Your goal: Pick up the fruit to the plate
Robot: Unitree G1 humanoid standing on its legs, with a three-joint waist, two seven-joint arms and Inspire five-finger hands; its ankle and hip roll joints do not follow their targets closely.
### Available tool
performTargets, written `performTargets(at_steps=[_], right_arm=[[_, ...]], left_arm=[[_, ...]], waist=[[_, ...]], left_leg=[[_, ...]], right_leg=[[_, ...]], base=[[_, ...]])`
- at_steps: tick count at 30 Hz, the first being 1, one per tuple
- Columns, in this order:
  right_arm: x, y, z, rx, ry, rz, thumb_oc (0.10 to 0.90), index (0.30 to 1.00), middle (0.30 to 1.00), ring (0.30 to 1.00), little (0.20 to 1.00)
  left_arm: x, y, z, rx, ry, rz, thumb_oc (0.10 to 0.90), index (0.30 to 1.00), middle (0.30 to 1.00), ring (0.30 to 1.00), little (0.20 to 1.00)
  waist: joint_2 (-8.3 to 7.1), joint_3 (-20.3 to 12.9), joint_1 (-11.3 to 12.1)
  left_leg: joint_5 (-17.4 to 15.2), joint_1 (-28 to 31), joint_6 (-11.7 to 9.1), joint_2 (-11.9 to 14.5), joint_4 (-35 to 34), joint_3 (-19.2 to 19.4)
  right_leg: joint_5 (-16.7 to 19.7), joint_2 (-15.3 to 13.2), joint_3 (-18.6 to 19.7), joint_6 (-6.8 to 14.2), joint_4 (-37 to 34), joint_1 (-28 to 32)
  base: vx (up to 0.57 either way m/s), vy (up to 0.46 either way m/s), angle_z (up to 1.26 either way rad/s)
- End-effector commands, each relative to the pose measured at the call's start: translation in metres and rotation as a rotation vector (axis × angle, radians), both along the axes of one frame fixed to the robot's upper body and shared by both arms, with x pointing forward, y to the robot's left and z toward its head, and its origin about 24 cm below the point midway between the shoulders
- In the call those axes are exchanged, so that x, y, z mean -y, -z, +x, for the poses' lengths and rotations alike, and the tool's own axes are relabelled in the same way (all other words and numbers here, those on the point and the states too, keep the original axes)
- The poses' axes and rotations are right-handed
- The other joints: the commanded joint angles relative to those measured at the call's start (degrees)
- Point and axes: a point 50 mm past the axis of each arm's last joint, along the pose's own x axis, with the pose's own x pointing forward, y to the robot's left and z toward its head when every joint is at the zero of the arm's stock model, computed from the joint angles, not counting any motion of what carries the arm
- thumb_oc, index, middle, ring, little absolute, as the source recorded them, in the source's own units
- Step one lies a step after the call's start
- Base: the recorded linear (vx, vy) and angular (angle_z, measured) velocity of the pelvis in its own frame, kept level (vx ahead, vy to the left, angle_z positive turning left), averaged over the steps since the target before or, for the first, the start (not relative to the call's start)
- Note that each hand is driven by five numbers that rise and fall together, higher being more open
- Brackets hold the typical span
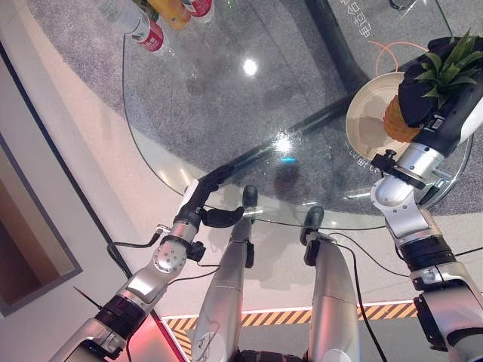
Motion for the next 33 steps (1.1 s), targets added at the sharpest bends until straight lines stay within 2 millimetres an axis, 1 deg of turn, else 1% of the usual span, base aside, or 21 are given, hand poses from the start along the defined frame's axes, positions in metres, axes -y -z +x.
performTargets(at_steps=[1, 6, 12, 17, 21, 26, 30, 33], right_arm=[[0.001, -0.059, -0.02, 0.337, -0.043, -0.045, 0.1, 0.3, 0.3, 0.3, 0.2], [0.003, -0.063, -0.022, 0.384, -0.043, -0.03, 0.1, 0.3, 0.3, 0.3, 0.2], [-0.002, -0.066, -0.021, 0.392, -0.064, -0.029, 0.1, 0.3, 0.3, 0.3, 0.2], [-0.004, -0.063, -0.017, 0.346, -0.043, -0.056, 0.1, 0.3, 0.3, 0.3, 0.2], [-0.001, -0.059, -0.014, 0.333, -0.036, -0.054, 0.1, 0.3, 0.3, 0.3, 0.2], [0.0, -0.06, -0.012, 0.329, 0.026, -0.088, 0.1, 0.3, 0.3, 0.3, 0.2], [0.002, -0.057, -0.006, 0.271, 0.052, -0.125, 0.1, 0.3, 0.3, 0.3, 0.2], [0.007, -0.051, -0.002, 0.224, 0.056, -0.121, 0.1, 0.3, 0.3, 0.3, 0.2]], left_arm=[[0.016, -0.021, -0.004, 0.104, 0.056, -0.066, 0.8, 0.9, 0.9, 0.9, 0.9], [0.018, -0.02, -0.003, 0.1, 0.059, -0.064, 0.8, 0.9, 0.9, 0.9, 0.9], [0.021, -0.02, -0.004, 0.101, 0.054, -0.076, 0.8, 0.9, 0.9, 0.9, 0.9], [0.021, -0.021, -0.003, 0.109, 0.047, -0.078, 0.8, 0.9, 0.9, 0.9, 0.9], [0.023, -0.022, -0.001, 0.111, 0.049, -0.08, 0.8, 0.9, 0.9, 0.9, 0.9], [0.025, -0.024, -0.001, 0.122, 0.06, -0.075, 0.8, 0.9, 0.9, 0.9, 0.9], [0.025, -0.026, 0.0, 0.129, 0.057, -0.08, 0.8, 0.9, 0.9, 0.9, 0.9], [0.024, -0.03, 0.002, 0.144, 0.057, -0.085, 0.8, 0.9, 0.9, 0.9, 0.9]], waist=[[2.0, -1.5, -1.5], [2.46, -1.5, -1.1], [2.78, -1.5, -0.9], [2.85, -1.5, -0.9], [3.06, -1.5, -0.8], [3.41, -1.5, -0.6], [3.73, -1.5, -0.6], [3.67, -1.5, -0.6]], left_leg=[[-11.6, -2.0, 3.5, -3.9, 14.3, 3.4], [-11.8, -3.4, 3.6, -3.8, 15.2, 3.2], [-11.8, -4.5, 3.8, -3.8, 15.8, 3.1], [-11.8, -5.4, 3.8, -3.8, 16.2, 3.0], [-11.8, -6.1, 3.9, -3.8, 16.5, 3.0], [-11.6, -7.3, 3.8, -3.9, 16.8, 2.8], [-11.6, -8.2, 3.8, -3.8, 17.2, 2.9], [-11.4, -8.7, 3.9, -3.9, 17.1, 2.9]], right_leg=[[13.3, 2.7, -2.3, 2.5, -13.7, 2.1], [13.0, 2.2, -2.6, 2.5, -12.2, 0.3], [12.8, 2.0, -2.6, 2.4, -11.4, -1.1], [12.7, 2.1, -2.5, 2.3, -10.6, -2.1], [12.8, 1.9, -2.5, 2.4, -10.4, -2.9], [13.1, 1.6, -2.6, 2.5, -10.0, -4.2], [13.0, 1.7, -2.4, 2.4, -9.4, -5.3], [13.3, 1.8, -2.4, 2.4, -9.9, -5.7]], base=[[0.0, 0.0, 0.0], [0.0, 0.0, 0.0], [0.0, 0.005, 0.0], [0.0, 0.0, 0.0], [0.0, 0.0, 0.0], [0.0, 0.0, 0.0], [0.0, 0.0, 0.0], [0.0, 0.0, 0.0]])
